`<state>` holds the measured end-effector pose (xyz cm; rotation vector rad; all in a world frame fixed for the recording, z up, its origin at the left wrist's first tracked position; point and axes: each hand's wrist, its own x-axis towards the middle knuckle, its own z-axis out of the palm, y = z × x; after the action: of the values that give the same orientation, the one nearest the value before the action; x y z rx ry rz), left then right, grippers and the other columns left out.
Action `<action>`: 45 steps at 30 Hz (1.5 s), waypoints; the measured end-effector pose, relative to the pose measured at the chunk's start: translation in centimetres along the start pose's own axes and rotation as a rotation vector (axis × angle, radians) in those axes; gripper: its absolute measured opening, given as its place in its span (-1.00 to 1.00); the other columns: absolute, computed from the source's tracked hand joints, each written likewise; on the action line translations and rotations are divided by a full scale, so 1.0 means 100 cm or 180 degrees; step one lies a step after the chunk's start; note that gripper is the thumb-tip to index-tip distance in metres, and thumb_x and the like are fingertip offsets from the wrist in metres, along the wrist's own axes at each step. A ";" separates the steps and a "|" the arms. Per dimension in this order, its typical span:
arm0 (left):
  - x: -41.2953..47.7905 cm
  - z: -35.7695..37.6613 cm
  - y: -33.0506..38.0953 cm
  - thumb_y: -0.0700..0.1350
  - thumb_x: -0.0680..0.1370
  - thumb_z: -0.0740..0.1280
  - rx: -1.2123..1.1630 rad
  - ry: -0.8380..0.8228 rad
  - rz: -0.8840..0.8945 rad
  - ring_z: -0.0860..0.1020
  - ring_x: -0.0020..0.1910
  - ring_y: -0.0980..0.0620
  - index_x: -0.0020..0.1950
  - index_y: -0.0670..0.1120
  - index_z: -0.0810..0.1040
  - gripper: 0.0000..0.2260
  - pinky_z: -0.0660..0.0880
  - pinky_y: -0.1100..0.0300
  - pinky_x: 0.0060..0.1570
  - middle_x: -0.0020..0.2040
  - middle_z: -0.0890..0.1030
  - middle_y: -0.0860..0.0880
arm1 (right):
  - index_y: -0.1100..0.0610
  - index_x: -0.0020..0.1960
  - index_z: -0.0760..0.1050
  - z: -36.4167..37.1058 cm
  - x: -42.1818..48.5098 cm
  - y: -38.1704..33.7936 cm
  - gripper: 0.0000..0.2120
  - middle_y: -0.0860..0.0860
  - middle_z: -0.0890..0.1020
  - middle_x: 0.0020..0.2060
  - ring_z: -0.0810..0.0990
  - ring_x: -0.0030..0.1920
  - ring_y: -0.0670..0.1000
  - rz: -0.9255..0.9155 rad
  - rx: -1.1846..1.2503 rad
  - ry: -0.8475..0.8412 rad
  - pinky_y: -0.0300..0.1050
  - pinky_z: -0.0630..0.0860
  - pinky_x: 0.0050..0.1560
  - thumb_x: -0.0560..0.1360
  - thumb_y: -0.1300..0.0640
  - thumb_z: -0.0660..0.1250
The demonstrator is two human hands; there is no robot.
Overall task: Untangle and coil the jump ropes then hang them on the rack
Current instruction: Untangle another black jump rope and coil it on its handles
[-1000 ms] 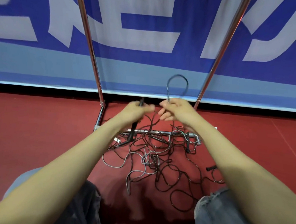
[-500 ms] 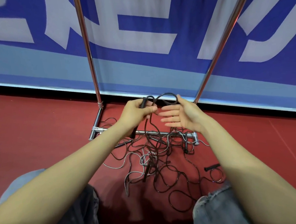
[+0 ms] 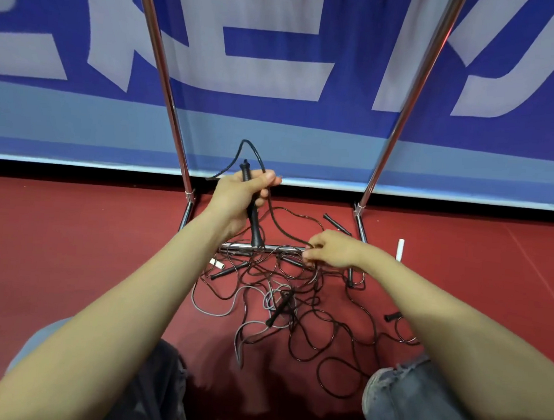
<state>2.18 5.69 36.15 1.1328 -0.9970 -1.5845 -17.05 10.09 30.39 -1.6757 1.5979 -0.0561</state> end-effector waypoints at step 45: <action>-0.017 0.010 0.025 -0.28 0.59 0.27 -0.0480 -0.0244 0.0364 0.41 -0.37 0.14 -0.03 -0.15 0.48 -0.95 0.41 0.31 -0.35 -0.22 0.57 -0.04 | 0.10 -0.05 0.57 -0.005 0.006 -0.012 -0.86 -0.19 0.57 -0.37 0.49 -0.34 -0.21 -0.0432 0.1165 0.0889 -0.25 0.41 -0.19 0.42 0.17 0.49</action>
<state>2.00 6.77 39.15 0.9026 -0.9575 -1.5922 -16.15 9.17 31.10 -1.5295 1.5554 -0.6381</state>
